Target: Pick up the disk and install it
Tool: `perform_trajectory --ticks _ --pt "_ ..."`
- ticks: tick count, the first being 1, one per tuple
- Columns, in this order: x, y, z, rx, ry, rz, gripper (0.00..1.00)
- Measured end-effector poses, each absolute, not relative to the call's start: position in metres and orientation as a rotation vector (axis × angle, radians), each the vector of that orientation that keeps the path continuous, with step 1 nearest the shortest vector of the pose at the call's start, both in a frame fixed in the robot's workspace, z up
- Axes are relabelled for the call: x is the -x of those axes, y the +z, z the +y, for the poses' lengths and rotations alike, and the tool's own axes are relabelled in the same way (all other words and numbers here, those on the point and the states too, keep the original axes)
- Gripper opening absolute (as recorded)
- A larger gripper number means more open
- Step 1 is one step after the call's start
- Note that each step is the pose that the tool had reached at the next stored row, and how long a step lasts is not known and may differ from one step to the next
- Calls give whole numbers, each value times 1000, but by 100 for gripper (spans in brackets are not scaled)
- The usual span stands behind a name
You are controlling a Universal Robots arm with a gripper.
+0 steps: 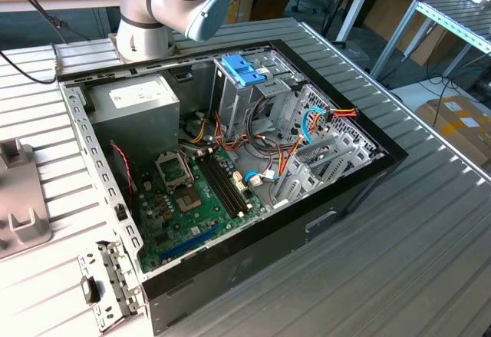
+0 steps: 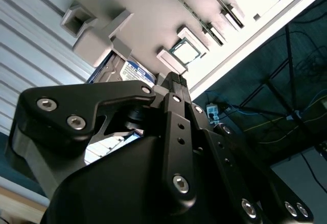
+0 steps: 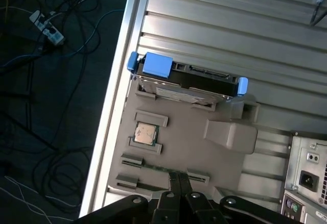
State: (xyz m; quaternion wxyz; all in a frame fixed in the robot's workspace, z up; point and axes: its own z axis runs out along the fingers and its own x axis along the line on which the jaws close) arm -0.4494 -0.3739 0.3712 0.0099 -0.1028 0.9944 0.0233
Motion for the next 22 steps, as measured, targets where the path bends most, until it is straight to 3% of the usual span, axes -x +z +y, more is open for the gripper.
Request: perform_trajectory --ticks 22 --pt "449 371 -374 464 74 3088 11"
